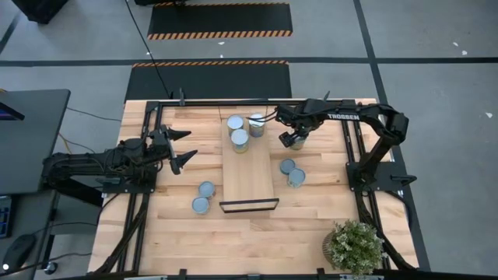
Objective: Pick and place cans onto a shelf
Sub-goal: Put the canned oranges on the shelf
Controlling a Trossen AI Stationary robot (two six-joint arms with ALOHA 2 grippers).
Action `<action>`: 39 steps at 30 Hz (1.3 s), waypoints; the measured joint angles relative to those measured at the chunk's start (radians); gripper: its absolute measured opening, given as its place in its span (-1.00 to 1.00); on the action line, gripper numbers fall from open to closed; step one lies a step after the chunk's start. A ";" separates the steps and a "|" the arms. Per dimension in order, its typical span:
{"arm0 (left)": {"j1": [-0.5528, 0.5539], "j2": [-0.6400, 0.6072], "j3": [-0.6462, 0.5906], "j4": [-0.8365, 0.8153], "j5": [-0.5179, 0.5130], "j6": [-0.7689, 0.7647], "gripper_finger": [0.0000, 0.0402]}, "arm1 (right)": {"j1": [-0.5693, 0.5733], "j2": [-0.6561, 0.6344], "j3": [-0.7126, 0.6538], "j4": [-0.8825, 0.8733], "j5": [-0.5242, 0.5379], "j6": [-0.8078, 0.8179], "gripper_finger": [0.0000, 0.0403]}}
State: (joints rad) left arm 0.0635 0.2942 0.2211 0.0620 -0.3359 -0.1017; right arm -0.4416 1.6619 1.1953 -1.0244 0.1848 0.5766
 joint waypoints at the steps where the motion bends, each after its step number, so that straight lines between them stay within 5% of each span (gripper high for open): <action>1: 0.000 0.000 0.000 0.000 0.000 0.000 0.96 | 0.000 0.000 -0.013 0.006 -0.005 0.000 0.97; 8: 0.000 0.000 0.000 0.008 0.000 0.000 0.96 | -0.018 0.000 -0.085 0.088 -0.050 -0.027 0.94; 22: 0.000 0.000 0.000 0.008 0.000 0.000 0.96 | -0.026 -0.006 -0.079 0.092 -0.059 -0.068 0.57; 39: 0.000 0.000 0.000 0.031 0.000 0.000 0.96 | 0.239 -0.010 0.248 0.060 -0.022 -0.336 0.58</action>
State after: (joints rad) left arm 0.0635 0.2943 0.2211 0.0931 -0.3363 -0.1017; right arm -0.2023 1.6518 1.4430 -0.9649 0.1632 0.2406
